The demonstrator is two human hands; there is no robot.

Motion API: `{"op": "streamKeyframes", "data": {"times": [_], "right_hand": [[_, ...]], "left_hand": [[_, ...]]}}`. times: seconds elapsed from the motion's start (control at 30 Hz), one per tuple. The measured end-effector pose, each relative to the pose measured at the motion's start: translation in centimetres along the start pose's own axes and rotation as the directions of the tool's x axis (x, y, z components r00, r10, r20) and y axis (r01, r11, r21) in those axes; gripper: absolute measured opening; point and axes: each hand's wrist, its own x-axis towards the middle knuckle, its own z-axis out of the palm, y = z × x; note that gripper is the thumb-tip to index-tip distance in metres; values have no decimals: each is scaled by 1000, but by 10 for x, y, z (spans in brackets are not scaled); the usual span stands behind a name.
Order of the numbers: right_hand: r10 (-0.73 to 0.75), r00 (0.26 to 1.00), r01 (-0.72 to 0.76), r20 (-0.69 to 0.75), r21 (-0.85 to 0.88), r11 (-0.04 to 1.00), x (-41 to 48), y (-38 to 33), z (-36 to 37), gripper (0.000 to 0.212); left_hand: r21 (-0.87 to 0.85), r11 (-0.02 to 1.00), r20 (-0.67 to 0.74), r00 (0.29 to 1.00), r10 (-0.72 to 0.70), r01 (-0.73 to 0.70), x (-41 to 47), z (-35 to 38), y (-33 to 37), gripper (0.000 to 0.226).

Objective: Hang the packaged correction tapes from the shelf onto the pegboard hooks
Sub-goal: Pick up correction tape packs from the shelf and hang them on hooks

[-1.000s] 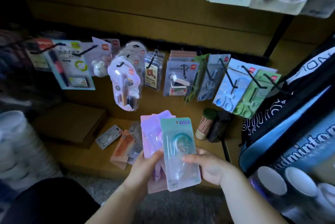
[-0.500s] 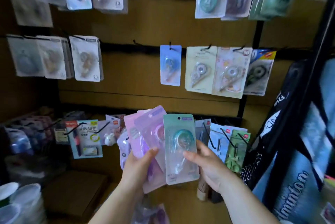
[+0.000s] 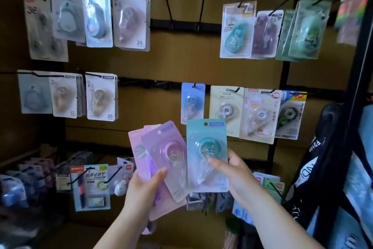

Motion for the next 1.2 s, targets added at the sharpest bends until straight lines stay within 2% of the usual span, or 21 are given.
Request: {"op": "streamKeyframes", "data": {"times": [0.3,0.43,0.57,0.8,0.87,1.0,1.1,1.2], "right_hand": [[-145,988,144,-53,-9,989,51,-45,16,13],[-161,985,160,-57,-18,987,64,-54,21,8],[-154,986,153,-64,-26,988,69,-54,24,6],[-164,984,158,-71,-85,984,74,-50,26,5],[-153,984,144,-94,-95,985,79,-47,27,5],[-145,976,113,-161,-192,975,99,-42,33,4],[-131,963,65,-235,-269,961,119,-39,36,15],[-101,959,23,-264,-284,958,134,-36,39,18]], "left_hand": [[-3,1000,7,1000,-19,19,29,-21,6,26],[89,996,27,999,-19,16,36,-20,8,59],[72,996,-34,999,-42,45,44,-20,-2,33],[17,996,-58,994,-88,89,45,-19,-10,22],[16,997,-40,996,-81,82,47,-21,-11,32],[37,998,-2,998,-57,57,49,-26,-9,69],[31,999,0,999,-34,33,53,-30,-10,73],[18,1000,4,1000,-25,25,56,-34,-11,72]]}}
